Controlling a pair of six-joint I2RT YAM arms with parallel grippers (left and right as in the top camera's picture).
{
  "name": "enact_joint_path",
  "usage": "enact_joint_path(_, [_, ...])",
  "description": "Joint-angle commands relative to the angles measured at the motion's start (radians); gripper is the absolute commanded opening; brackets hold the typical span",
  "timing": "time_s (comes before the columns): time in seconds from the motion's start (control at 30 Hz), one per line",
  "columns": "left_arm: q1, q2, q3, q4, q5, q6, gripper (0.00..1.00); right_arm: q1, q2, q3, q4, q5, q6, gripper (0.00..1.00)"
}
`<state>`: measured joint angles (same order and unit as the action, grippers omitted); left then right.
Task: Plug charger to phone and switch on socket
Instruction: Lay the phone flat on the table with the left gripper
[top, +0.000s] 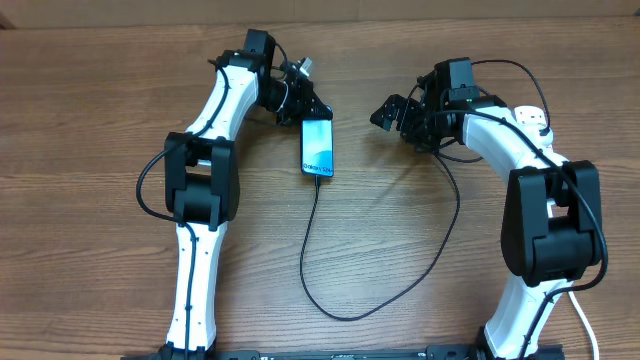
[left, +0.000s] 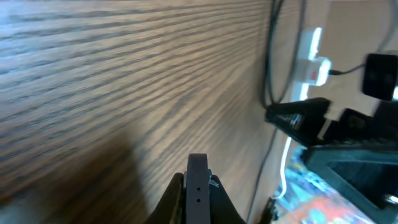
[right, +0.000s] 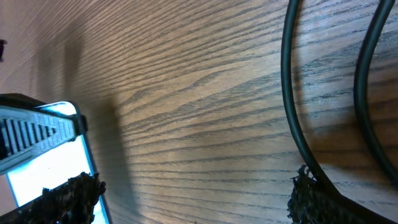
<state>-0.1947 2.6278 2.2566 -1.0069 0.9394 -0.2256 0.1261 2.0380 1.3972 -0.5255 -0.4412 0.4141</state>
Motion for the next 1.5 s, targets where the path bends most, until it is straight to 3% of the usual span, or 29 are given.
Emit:
enact_joint_path(0.0, [-0.020,0.010,0.003,-0.008,-0.067,-0.001,0.04,0.002,-0.001,0.012,-0.002,-0.005,-0.019,1.00])
enact_joint_path(0.4, [-0.063,0.011,0.003,-0.005,-0.219,-0.070,0.04,0.002,-0.001,0.012,-0.002,-0.005,-0.019,1.00])
enact_joint_path(1.47, [-0.068,0.011,0.003,-0.018,-0.243,-0.119,0.07,0.002,-0.001,0.012,-0.003,-0.005,-0.023,1.00])
